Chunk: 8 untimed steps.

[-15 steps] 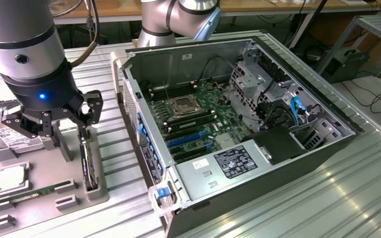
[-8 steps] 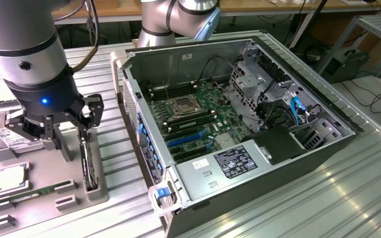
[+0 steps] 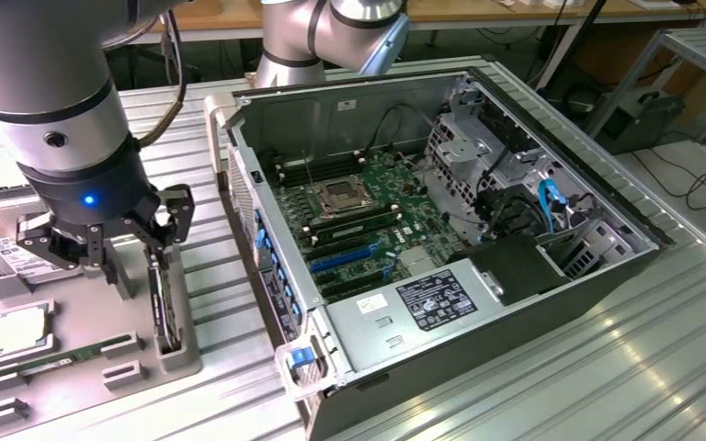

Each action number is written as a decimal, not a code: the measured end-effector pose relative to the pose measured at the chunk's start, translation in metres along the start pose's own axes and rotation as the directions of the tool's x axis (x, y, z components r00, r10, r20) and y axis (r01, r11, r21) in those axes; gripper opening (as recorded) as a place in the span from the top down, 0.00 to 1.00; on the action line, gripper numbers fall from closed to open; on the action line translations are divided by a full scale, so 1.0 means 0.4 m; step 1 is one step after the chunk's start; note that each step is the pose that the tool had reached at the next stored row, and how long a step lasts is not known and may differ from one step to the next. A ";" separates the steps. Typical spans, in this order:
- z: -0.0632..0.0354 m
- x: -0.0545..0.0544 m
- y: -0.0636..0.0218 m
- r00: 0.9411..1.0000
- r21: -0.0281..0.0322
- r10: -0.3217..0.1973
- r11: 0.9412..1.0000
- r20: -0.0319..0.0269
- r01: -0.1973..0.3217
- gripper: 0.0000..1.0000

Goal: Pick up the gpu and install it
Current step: 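Pick up the gpu and move the gpu toward the slot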

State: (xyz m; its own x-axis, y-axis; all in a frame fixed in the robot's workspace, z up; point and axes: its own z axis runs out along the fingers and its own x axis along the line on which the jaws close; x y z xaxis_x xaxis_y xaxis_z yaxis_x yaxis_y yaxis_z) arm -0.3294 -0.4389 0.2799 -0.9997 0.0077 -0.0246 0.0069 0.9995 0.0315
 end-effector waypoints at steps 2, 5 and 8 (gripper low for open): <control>0.006 0.000 0.000 1.000 0.000 0.000 1.000 0.000 0.000 0.46; 0.015 0.000 -0.001 1.000 0.000 0.000 1.000 0.000 0.000 0.46; 0.023 0.001 -0.001 1.000 0.000 0.000 1.000 0.000 0.000 0.46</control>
State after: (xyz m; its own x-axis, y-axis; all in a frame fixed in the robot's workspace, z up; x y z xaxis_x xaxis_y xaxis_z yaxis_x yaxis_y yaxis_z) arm -0.3294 -0.4390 0.2706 -0.9997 0.0077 -0.0247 0.0069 0.9995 0.0315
